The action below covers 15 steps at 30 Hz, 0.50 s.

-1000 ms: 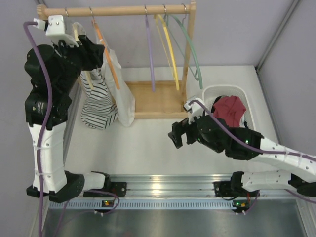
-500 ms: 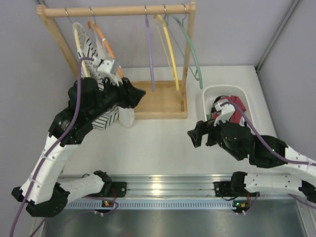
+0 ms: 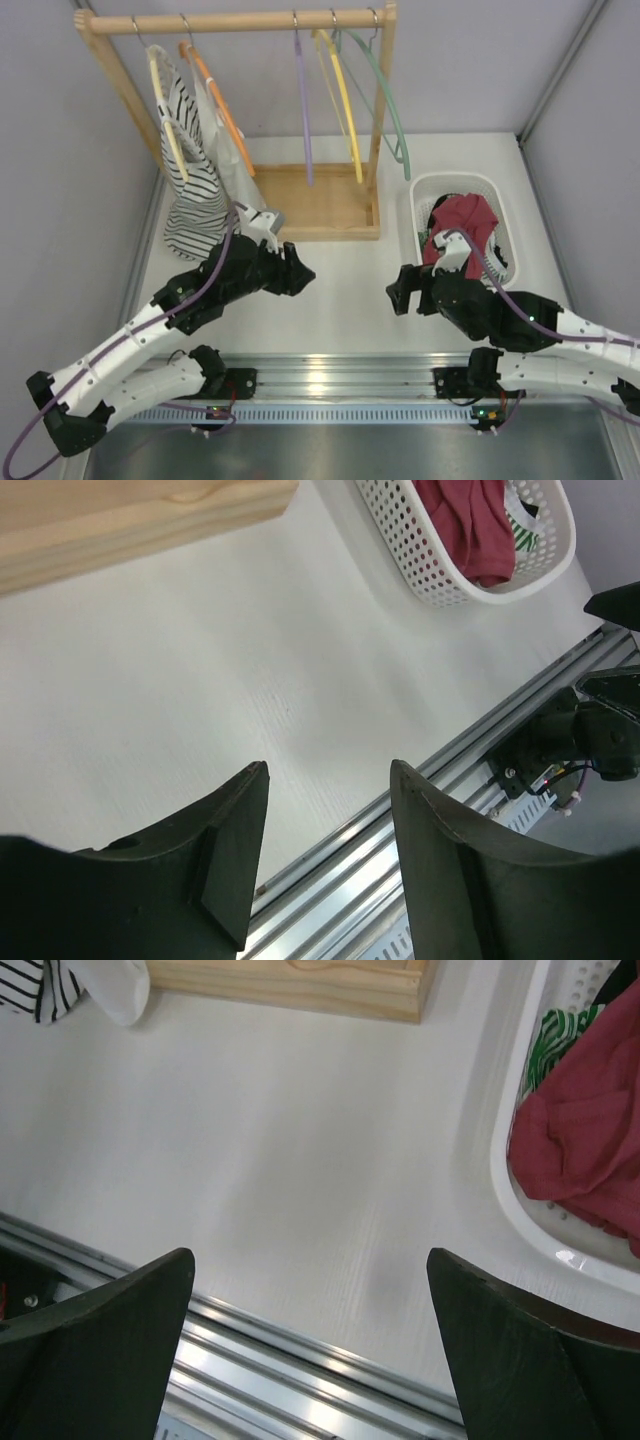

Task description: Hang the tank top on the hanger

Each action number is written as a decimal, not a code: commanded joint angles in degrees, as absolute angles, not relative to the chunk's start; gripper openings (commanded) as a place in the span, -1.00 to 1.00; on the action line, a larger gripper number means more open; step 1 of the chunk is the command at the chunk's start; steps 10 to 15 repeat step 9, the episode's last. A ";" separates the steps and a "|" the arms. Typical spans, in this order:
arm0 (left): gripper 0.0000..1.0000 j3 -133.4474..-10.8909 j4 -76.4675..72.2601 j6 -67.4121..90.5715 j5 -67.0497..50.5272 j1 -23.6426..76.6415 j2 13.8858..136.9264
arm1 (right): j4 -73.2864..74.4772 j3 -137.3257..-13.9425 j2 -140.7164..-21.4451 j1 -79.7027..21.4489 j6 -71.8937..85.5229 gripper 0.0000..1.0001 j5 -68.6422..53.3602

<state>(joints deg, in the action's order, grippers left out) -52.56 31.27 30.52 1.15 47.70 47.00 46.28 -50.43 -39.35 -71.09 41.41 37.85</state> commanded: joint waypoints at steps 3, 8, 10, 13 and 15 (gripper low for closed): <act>0.13 -48.17 22.06 34.80 2.46 50.18 45.88 | 43.42 -47.11 -39.02 -70.49 47.02 1.00 38.23; 0.13 -47.81 21.36 34.19 2.72 50.54 46.05 | 43.94 -47.28 -39.99 -70.49 47.63 0.99 39.55; 0.13 -47.90 21.62 33.84 2.81 50.54 46.05 | 44.03 -47.72 -40.34 -70.49 47.90 0.99 40.25; 0.13 -47.90 21.62 33.84 2.81 50.54 46.05 | 44.03 -47.72 -40.34 -70.49 47.90 0.99 40.25; 0.13 -47.90 21.62 33.84 2.81 50.54 46.05 | 44.03 -47.72 -40.34 -70.49 47.90 0.99 40.25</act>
